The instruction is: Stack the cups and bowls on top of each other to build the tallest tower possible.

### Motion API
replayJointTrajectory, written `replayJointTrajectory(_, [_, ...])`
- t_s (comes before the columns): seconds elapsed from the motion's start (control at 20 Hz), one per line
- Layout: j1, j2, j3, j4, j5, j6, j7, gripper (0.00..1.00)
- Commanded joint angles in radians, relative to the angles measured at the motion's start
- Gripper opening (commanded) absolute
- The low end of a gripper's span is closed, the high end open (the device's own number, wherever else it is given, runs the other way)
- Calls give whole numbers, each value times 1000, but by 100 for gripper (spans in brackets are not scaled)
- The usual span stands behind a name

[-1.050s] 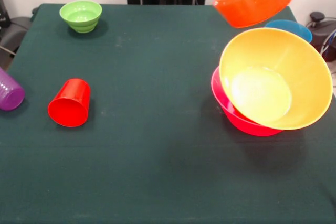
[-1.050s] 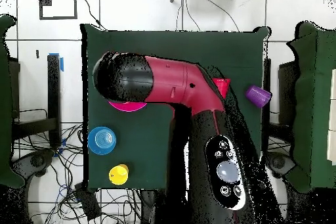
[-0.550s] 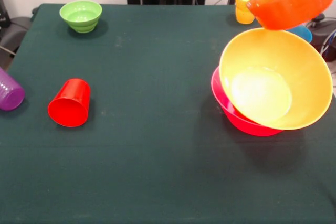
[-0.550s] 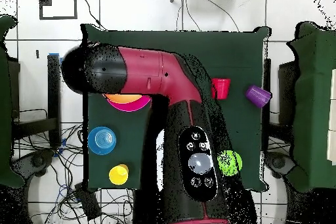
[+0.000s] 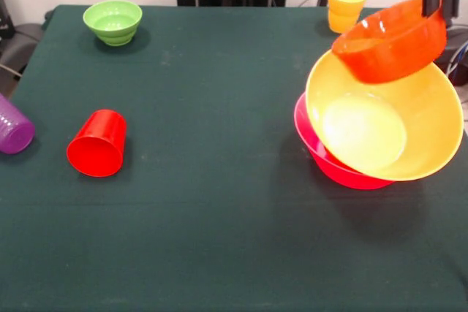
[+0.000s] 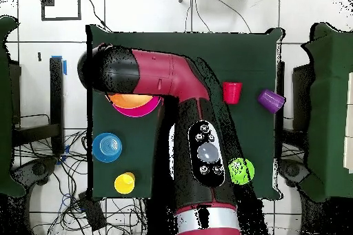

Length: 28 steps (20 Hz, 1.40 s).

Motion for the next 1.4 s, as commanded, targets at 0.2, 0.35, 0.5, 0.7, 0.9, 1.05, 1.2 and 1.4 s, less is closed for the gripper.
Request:
replayJointTrajectory(0.2, [-10,70,-19,28,-16,-104,109,0])
replayJointTrajectory(0.35, [-6,89,-24,28,-14,-134,115,0])
replayJointTrajectory(0.5, [13,102,-39,18,-6,-142,137,0])
replayJointTrajectory(0.7, [19,110,-42,16,1,-150,130,0])
replayJointTrajectory(0.9, [32,109,-52,24,14,-136,147,100])
replayJointTrajectory(1.05, [46,109,-65,28,10,-161,159,100])
replayJointTrajectory(1.2, [60,119,-82,18,7,-183,168,100])
replayJointTrajectory(1.4, [83,116,-105,11,20,-169,184,100])
